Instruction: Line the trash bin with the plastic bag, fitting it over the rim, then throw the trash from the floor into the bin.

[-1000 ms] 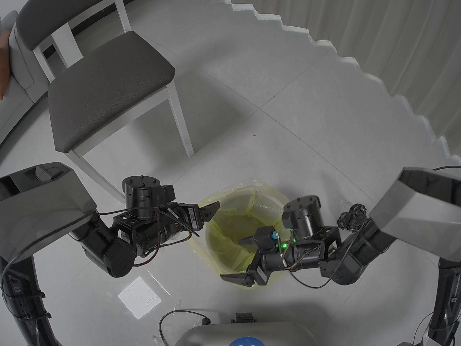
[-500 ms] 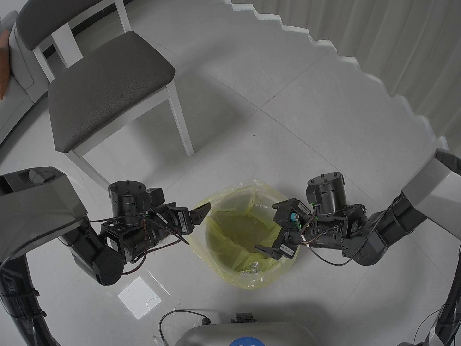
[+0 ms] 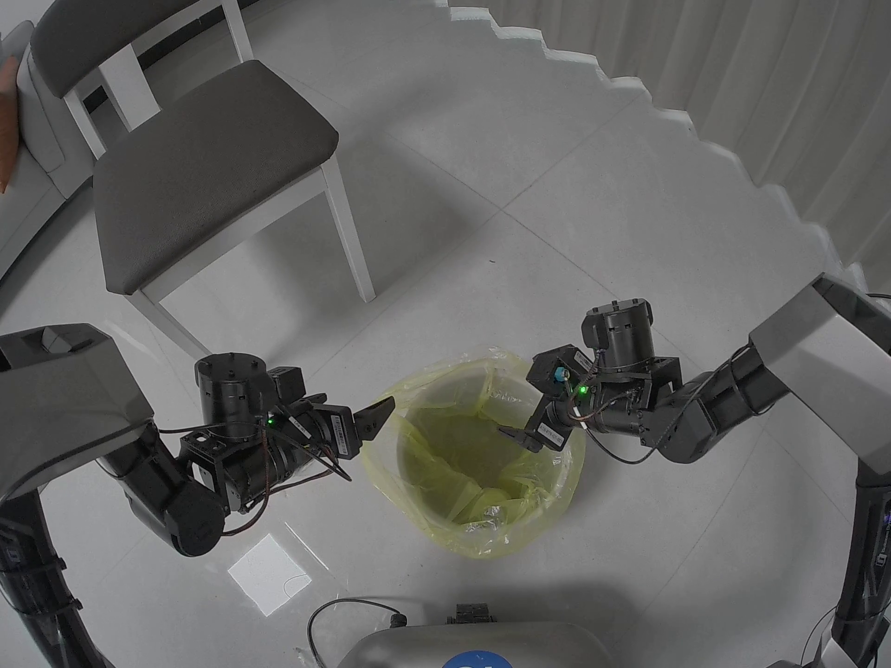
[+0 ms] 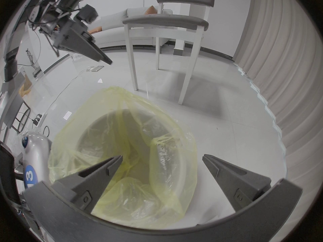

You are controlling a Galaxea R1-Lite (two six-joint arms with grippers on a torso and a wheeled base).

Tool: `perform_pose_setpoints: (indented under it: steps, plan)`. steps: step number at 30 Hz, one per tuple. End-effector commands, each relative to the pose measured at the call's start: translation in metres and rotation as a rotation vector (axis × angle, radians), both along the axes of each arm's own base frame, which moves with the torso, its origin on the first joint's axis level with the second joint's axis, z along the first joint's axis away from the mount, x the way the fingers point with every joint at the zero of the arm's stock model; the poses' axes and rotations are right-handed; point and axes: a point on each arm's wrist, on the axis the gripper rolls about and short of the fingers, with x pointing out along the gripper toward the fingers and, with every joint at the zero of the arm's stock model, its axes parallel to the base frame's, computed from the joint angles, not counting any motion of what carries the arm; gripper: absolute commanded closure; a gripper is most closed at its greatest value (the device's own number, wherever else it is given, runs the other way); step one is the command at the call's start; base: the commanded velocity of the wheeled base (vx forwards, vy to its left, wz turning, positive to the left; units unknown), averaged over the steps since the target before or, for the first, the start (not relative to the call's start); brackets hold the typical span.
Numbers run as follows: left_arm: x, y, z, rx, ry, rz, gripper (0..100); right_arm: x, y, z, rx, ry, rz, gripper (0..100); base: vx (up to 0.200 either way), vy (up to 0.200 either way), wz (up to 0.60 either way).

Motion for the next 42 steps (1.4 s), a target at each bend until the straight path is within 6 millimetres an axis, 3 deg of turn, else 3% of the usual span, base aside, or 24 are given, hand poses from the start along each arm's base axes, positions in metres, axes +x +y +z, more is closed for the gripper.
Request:
perform_pose_setpoints:
  steps: [1, 12, 20, 23, 32, 33, 39, 40, 42]
  plan:
    - [-0.002, 0.005, 0.007, -0.008, -0.017, 0.012, 0, 0.022, 0.000, -0.024, -0.025, 0.029, -0.019, 0, 0.000, 0.000, 0.00]
    - [-0.009, -0.002, 0.002, 0.006, 0.004, -0.011, 0, 0.040, -0.009, -0.031, -0.033, 0.011, -0.043, 0, 0.000, 0.000, 0.00]
    - [-0.012, -0.001, -0.002, 0.015, 0.016, -0.012, 0, 0.043, -0.001, 0.002, -0.013, -0.092, -0.074, 0, 0.000, 0.000, 0.00]
    - [-0.012, -0.002, -0.001, 0.014, 0.015, -0.013, 0, 0.047, 0.000, 0.006, -0.007, -0.108, -0.079, 0, 0.000, 0.000, 0.00]
    - [-0.013, 0.000, -0.002, 0.010, 0.004, -0.010, 0, 0.055, 0.004, -0.017, -0.032, -0.077, -0.095, 0, 0.000, 0.000, 0.00]
    - [-0.013, -0.001, -0.002, 0.008, -0.001, -0.010, 0, 0.056, 0.004, -0.019, -0.033, -0.078, -0.097, 100, 0.000, 0.000, 0.00]
    - [-0.012, -0.001, -0.002, 0.008, -0.001, -0.010, 0, 0.058, 0.004, -0.016, -0.036, -0.093, -0.115, 100, 0.000, 0.000, 0.00]
    - [-0.012, -0.001, -0.003, 0.009, 0.001, -0.010, 0, 0.057, 0.005, -0.005, -0.025, -0.114, -0.116, 100, 0.000, 0.000, 0.00]
    - [-0.012, -0.001, -0.004, 0.010, 0.004, -0.010, 0, 0.056, 0.005, -0.003, -0.023, -0.118, -0.116, 100, 0.000, 0.000, 0.00]
